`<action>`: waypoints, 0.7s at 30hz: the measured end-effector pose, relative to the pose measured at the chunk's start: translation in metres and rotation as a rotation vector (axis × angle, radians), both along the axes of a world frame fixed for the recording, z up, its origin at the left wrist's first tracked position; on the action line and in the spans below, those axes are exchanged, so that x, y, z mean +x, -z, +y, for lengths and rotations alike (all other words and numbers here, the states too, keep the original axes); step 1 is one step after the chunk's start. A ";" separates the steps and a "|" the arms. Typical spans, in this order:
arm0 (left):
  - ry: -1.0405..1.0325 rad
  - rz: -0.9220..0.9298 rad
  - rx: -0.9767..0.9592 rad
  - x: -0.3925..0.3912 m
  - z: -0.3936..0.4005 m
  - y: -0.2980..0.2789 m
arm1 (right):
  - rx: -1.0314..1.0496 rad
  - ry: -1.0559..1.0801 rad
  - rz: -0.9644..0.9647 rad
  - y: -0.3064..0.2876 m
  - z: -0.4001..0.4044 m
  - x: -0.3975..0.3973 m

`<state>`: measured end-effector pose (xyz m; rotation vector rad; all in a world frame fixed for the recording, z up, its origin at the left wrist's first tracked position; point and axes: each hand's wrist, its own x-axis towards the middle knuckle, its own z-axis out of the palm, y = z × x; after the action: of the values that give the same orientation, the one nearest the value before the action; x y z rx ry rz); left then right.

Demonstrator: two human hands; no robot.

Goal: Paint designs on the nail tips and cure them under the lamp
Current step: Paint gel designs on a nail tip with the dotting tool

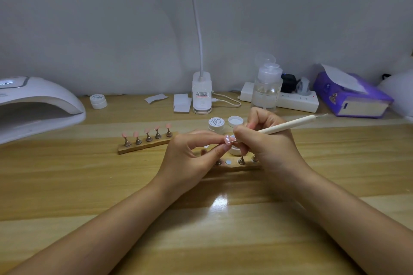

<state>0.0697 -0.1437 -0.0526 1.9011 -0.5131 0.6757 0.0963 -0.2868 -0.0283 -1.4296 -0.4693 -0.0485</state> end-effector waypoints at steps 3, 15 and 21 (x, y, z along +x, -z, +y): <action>0.001 0.006 -0.003 -0.001 0.000 -0.001 | -0.006 0.002 0.000 0.000 0.000 -0.001; -0.002 0.023 -0.009 -0.002 -0.001 -0.002 | -0.019 0.004 -0.004 0.000 0.000 0.001; 0.015 0.028 -0.007 -0.002 -0.001 -0.003 | -0.003 0.010 0.010 0.001 0.001 0.003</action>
<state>0.0673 -0.1451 -0.0500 1.8959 -0.5059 0.6400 0.0990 -0.2857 -0.0293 -1.4348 -0.4540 -0.0481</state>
